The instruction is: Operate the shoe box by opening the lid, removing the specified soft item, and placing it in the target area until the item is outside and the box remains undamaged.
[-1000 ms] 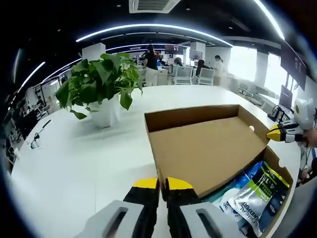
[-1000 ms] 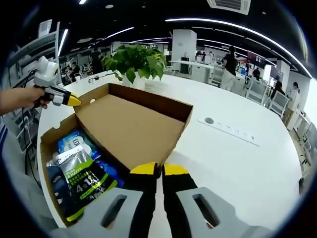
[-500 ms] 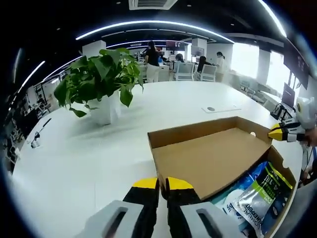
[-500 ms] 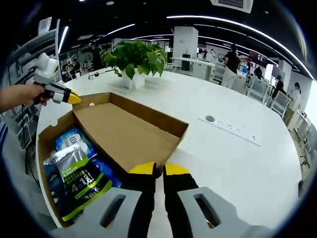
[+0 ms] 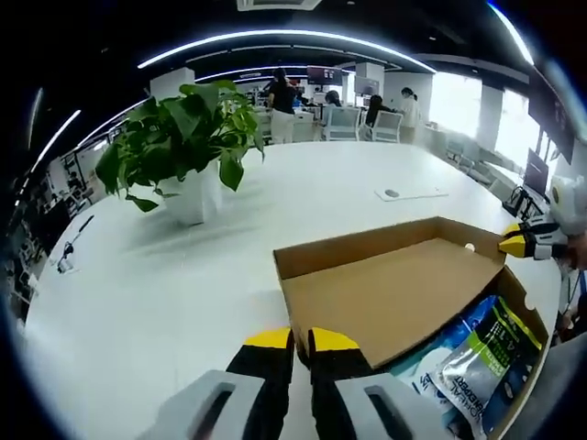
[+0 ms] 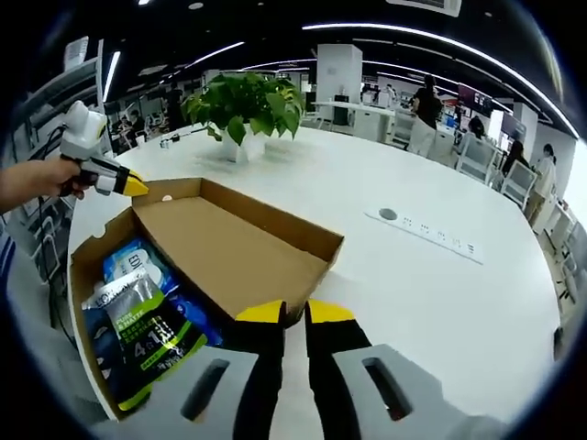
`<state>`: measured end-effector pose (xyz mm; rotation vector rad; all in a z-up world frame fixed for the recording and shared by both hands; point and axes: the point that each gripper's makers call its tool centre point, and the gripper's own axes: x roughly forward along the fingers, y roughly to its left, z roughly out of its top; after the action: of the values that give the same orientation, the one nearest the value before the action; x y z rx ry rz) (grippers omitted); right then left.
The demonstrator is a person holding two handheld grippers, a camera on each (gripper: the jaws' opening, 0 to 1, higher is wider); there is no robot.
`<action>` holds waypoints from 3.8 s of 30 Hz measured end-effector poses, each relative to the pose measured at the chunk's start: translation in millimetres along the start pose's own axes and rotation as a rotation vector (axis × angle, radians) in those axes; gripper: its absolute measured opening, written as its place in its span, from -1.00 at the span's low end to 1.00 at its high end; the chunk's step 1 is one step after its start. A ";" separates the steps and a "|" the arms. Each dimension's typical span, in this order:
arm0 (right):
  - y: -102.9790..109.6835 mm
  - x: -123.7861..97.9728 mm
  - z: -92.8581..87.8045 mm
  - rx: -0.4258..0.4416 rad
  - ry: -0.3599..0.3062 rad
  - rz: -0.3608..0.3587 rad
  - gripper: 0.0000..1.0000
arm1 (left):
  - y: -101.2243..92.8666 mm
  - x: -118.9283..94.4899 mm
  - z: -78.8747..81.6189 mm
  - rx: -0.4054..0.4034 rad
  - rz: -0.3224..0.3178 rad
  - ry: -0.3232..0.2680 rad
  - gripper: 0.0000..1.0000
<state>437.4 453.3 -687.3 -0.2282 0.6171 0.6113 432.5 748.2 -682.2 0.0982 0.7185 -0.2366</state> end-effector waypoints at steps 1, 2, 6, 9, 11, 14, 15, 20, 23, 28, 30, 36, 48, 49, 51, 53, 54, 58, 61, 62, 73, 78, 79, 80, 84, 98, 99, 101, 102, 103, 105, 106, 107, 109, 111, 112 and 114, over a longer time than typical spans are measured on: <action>-0.3 -0.9 -1.5 -0.012 0.006 -0.002 -0.77 | -0.5 -0.7 -1.2 0.008 0.003 0.009 -0.89; -0.3 -1.9 -1.8 -0.017 0.005 -0.002 -0.72 | -1.3 -1.5 -1.4 0.009 0.004 0.012 -0.89; -1.3 -8.9 -4.8 -0.027 0.011 0.000 -0.54 | -2.1 -7.0 -4.6 0.021 0.012 0.024 -0.86; 0.1 -14.6 -4.6 -0.031 0.003 0.011 -0.47 | -3.6 -13.6 -4.7 0.027 0.011 0.018 -0.79; 1.3 -18.5 -4.1 -0.032 -0.001 0.016 -0.43 | -4.2 -17.8 -4.4 0.033 0.013 0.013 -0.73; 4.0 -24.3 -4.0 -0.038 -0.008 0.028 -0.35 | -6.5 -26.5 -5.6 0.026 0.012 0.011 -0.60; 5.7 -27.0 -3.5 -0.036 -0.012 0.034 -0.31 | -7.5 -28.6 -6.3 0.023 0.011 0.014 -0.58; 10.1 -36.9 -3.7 -0.037 -0.019 0.049 -0.20 | -15.3 -41.8 -7.2 0.031 0.002 0.010 -0.51; 12.9 -44.8 -2.5 -0.037 -0.030 0.057 -0.15 | -23.1 -50.7 -7.2 0.034 -0.010 0.007 -0.46; 15.3 -55.5 -1.7 -0.032 -0.047 0.066 -0.07 | -38.4 -63.1 -10.0 0.019 -0.041 0.021 -0.39; 17.8 -59.8 -2.4 -0.030 -0.052 0.074 -0.02 | -42.6 -65.5 -11.7 0.015 -0.049 0.021 -0.38; 24.5 -72.3 -4.9 -0.019 -0.066 0.087 0.03 | -60.3 -72.8 -22.6 0.002 -0.090 0.033 -0.36; 39.6 -91.8 -16.6 0.002 -0.078 0.101 0.08 | -91.7 -75.0 -43.9 -0.039 -0.203 0.084 -0.36; 40.2 -92.3 -17.5 0.004 -0.079 0.101 0.09 | -94.1 -74.4 -45.4 -0.044 -0.213 0.088 -0.36; 42.6 -93.9 -20.2 0.007 -0.079 0.104 0.09 | -98.5 -72.1 -51.1 -0.049 -0.229 0.107 -0.36; 44.7 -94.9 -22.9 0.006 -0.077 0.105 0.10 | -103.7 -70.3 -56.6 -0.051 -0.249 0.125 -0.37; 45.5 -95.3 -24.0 0.006 -0.076 0.106 0.10 | -106.6 -69.9 -59.0 -0.057 -0.259 0.136 -0.38; 51.2 -99.1 -27.2 0.015 -0.076 0.113 0.11 | -119.4 -67.9 -70.0 -0.076 -0.307 0.181 -0.38; 56.2 -100.1 -28.9 0.019 -0.082 0.120 0.12 | -125.3 -65.7 -77.9 -0.083 -0.331 0.212 -0.39; 58.6 -100.0 -30.1 0.019 -0.083 0.122 0.12 | -127.2 -65.0 -81.5 -0.095 -0.340 0.229 -0.40; 76.0 -102.6 -37.2 0.030 -0.097 0.147 0.11 | -138.3 -54.6 -100.3 -0.193 -0.392 0.299 -0.49; 82.6 -101.9 -38.6 0.056 -0.099 0.164 0.12 | -143.9 -50.5 -103.7 -0.257 -0.416 0.311 -0.54; 83.8 -101.6 -38.5 0.061 -0.100 0.166 0.12 | -144.8 -49.4 -104.7 -0.268 -0.420 0.314 -0.55; 85.8 -101.1 -38.9 0.069 -0.101 0.171 0.12 | -146.4 -49.0 -106.7 -0.279 -0.426 0.322 -0.56; 93.0 -99.1 -40.7 0.082 -0.098 0.187 0.11 | -154.0 -47.8 -108.0 -0.325 -0.458 0.325 -0.63; 121.3 -81.0 -43.1 0.136 -0.043 0.282 -0.18 | -161.7 -48.8 -103.2 -0.418 -0.493 0.309 -0.98; 122.9 -79.6 -43.6 0.133 -0.038 0.288 -0.22 | -161.9 -48.7 -103.0 -0.420 -0.494 0.308 -0.99; 126.7 -75.8 -45.7 0.139 -0.017 0.300 -0.24 | -161.6 -48.6 -102.9 -0.424 -0.492 0.309 -0.99; 128.0 -74.4 -46.3 0.140 -0.011 0.304 -0.24 | -161.0 -48.4 -102.7 -0.419 -0.491 0.307 -1.00; 130.3 -72.2 -47.1 0.142 0.000 0.310 -0.23 | -160.9 -48.4 -102.3 -0.415 -0.490 0.305 -1.00; 133.7 -69.3 -48.7 0.144 0.021 0.318 -0.23 | -160.5 -48.5 -102.6 -0.412 -0.489 0.303 -1.00; 134.8 -67.1 -49.0 0.140 0.027 0.319 -0.23 | -160.3 -48.6 -102.6 -0.413 -0.491 0.299 -1.00; 135.2 -65.5 -49.8 0.135 0.036 0.319 -0.24 | -160.1 -48.8 -102.8 -0.417 -0.491 0.297 -1.00; 135.4 -62.7 -51.7 0.133 0.057 0.317 -0.27 | -159.6 -49.0 -103.2 -0.423 -0.492 0.292 -1.00; 136.0 -59.3 -51.4 0.137 0.071 0.316 -0.31 | -158.9 -49.6 -103.2 -0.431 -0.493 0.284 -1.00; 136.0 -57.7 -51.9 0.142 0.081 0.313 -0.34 | -158.7 -49.9 -103.0 -0.433 -0.493 0.282 -1.00; 132.2 -52.4 -54.7 0.118 0.106 0.278 -0.51 | -157.8 -49.9 -102.8 -0.426 -0.491 0.278 -1.00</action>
<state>298.5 514.2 -702.3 -0.0640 0.7921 0.8308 291.4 621.8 -727.4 -0.4654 1.0514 -0.5386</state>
